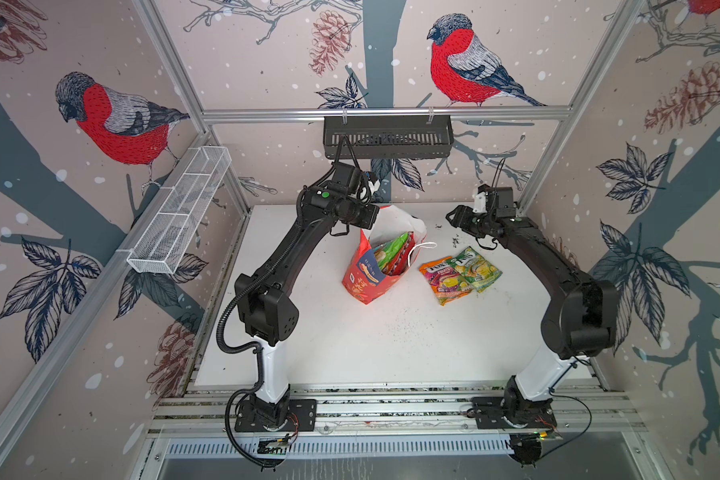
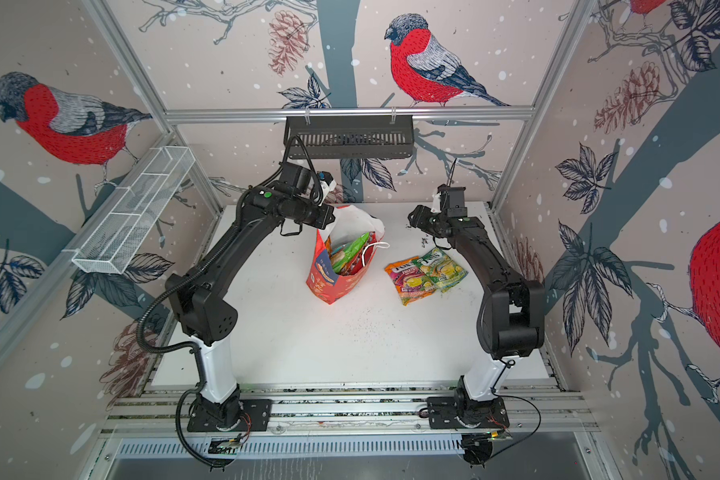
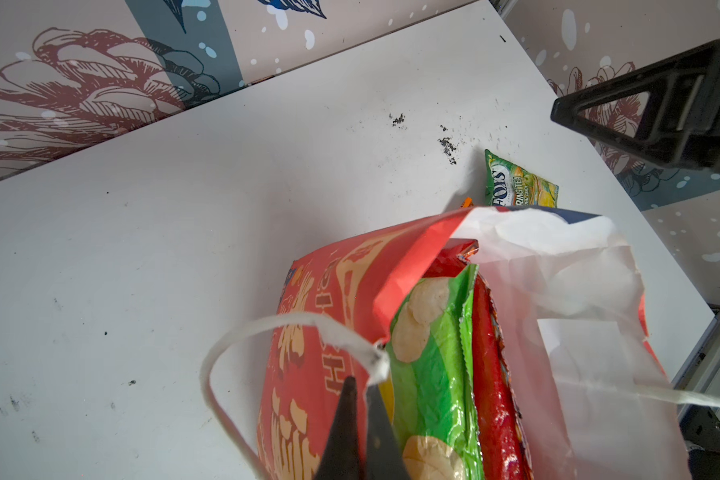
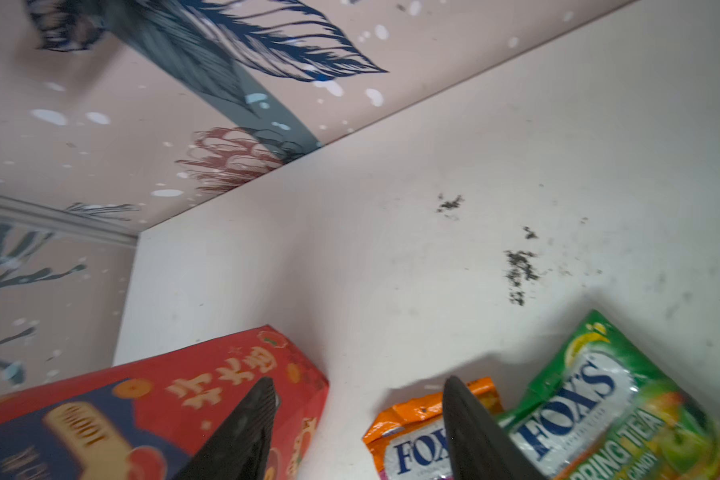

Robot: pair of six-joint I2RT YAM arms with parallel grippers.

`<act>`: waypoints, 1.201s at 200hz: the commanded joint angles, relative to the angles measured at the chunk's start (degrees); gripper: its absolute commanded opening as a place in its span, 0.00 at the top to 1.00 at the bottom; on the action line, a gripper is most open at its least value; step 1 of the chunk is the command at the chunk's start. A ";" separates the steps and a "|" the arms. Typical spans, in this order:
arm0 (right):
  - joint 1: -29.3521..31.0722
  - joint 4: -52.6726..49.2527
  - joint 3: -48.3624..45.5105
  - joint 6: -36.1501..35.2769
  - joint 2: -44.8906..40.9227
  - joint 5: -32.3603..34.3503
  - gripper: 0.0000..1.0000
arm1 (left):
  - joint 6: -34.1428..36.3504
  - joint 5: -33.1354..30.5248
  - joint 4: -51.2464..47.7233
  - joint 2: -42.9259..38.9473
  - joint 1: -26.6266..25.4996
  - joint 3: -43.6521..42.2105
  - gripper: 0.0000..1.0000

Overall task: Take the snacks out of the paper bag
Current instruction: 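Move the right gripper back over the bag opening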

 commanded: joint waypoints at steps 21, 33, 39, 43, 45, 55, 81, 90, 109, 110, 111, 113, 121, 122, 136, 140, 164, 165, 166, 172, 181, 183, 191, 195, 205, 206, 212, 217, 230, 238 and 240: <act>-0.49 17.17 -5.29 2.16 -7.34 -14.14 0.37 | 2.63 -2.52 7.06 -1.51 -1.74 -1.08 1.00; -0.38 15.31 -3.70 2.06 -7.60 -14.63 0.37 | 2.66 -2.93 7.04 -1.57 -2.01 -1.13 1.00; -0.07 13.73 -2.61 1.46 -7.52 -15.01 0.37 | 2.62 -3.21 7.02 -1.57 -2.02 -1.13 1.00; 0.25 12.57 -1.81 0.82 -7.43 -15.20 0.37 | 2.62 -3.35 7.06 -1.54 -2.13 -1.11 1.00; 0.49 11.85 -1.43 0.32 -7.45 -15.18 0.37 | 2.58 -3.41 7.06 -1.56 -2.13 -1.13 1.00; 2.00 7.45 0.71 -3.05 -7.22 -14.83 0.37 | 2.37 -3.80 7.09 -1.47 -2.19 -1.12 1.00; 6.26 -5.10 6.67 -10.21 -5.60 -8.87 0.37 | 1.70 -4.29 7.12 -1.18 -2.18 -1.00 1.00; 7.09 -7.06 7.51 -10.57 -5.30 -8.59 0.37 | 1.48 -4.83 6.97 -1.07 -2.19 -0.89 1.00; 9.38 -9.20 8.86 -11.12 -5.50 -6.46 0.38 | 1.24 -6.14 6.20 -0.74 -2.15 -0.61 1.00; 9.56 -9.28 8.94 -11.16 -5.50 -6.29 0.38 | 1.22 -6.21 6.10 -0.72 -2.17 -0.61 1.00; 9.74 -9.37 9.07 -11.22 -5.49 -6.03 0.38 | 1.22 -6.24 6.10 -0.70 -2.18 -0.61 1.00; 9.98 -9.54 9.23 -11.24 -5.49 -5.13 0.38 | 1.15 -6.38 6.03 -0.70 -2.19 -0.61 1.00; 11.24 -10.87 10.67 -11.48 -5.37 -2.13 0.39 | 1.04 -6.55 5.64 -0.44 -2.17 -0.53 1.00; 11.37 -11.09 10.90 -11.51 -5.30 -1.62 0.40 | 0.99 -6.54 5.60 -0.39 -2.18 -0.48 1.00; 12.88 -14.97 15.07 -10.86 -3.98 4.15 0.44 | 0.32 -6.63 4.44 0.13 -2.17 0.37 1.00; 13.47 -16.00 16.15 -10.96 -3.67 5.61 0.46 | 0.13 -6.63 4.20 0.26 -2.14 0.64 1.00; 17.50 -16.57 20.91 -11.56 -4.16 7.48 0.51 | -1.05 -6.54 4.54 -0.69 -2.14 0.02 1.00; 17.62 -16.53 20.98 -11.46 -4.17 7.36 0.51 | -1.11 -6.54 4.61 -0.78 -2.17 -0.03 1.00; 17.72 -16.42 21.19 -11.33 -4.30 7.21 0.51 | -1.18 -6.54 4.65 -0.82 -2.14 -0.14 1.00; 18.35 -15.97 21.94 -10.45 -4.43 6.25 0.54 | -1.48 -6.54 5.01 -1.31 -2.17 -0.48 1.00; 19.04 -16.00 23.20 -8.21 -4.12 4.07 0.58 | -2.02 -6.67 5.36 -1.86 -2.13 -1.06 1.00; 19.14 -16.10 23.37 -7.74 -4.03 3.46 0.59 | -2.14 -6.71 5.34 -1.97 -2.18 -1.11 1.00; 19.95 -16.62 23.69 -5.93 -3.54 2.09 0.63 | -2.58 -6.72 5.51 -2.29 -2.11 -1.16 1.00; 20.44 -16.85 23.56 -5.11 -3.47 1.48 0.64 | -2.79 -6.72 5.55 -2.43 -2.11 -1.14 1.00; 22.08 -17.27 22.59 -3.62 -3.38 0.67 0.69 | -3.38 -6.72 5.61 -2.62 -2.23 -1.20 1.00; 22.28 -17.32 22.48 -3.50 -3.38 0.70 0.69 | -3.41 -6.72 5.63 -2.62 -2.26 -1.21 1.00; 23.44 -17.66 21.71 -2.80 -3.42 1.01 0.70 | -3.60 -6.72 5.65 -2.71 -2.22 -1.17 1.00; 24.46 -17.94 21.11 -2.16 -3.41 1.31 0.70 | -3.75 -6.71 5.60 -2.80 -2.28 -1.18 1.00; 26.71 -18.85 19.34 -0.54 -3.55 2.67 0.70 | -4.14 -6.90 5.45 -2.97 -2.36 -1.20 1.00; 27.90 -19.20 18.46 0.40 -3.68 3.54 0.71 | -4.30 -6.89 5.39 -3.11 -2.34 -1.20 1.00; 28.17 -19.21 18.08 0.69 -3.65 3.74 0.71 | -4.32 -6.96 5.35 -3.14 -2.41 -1.28 1.00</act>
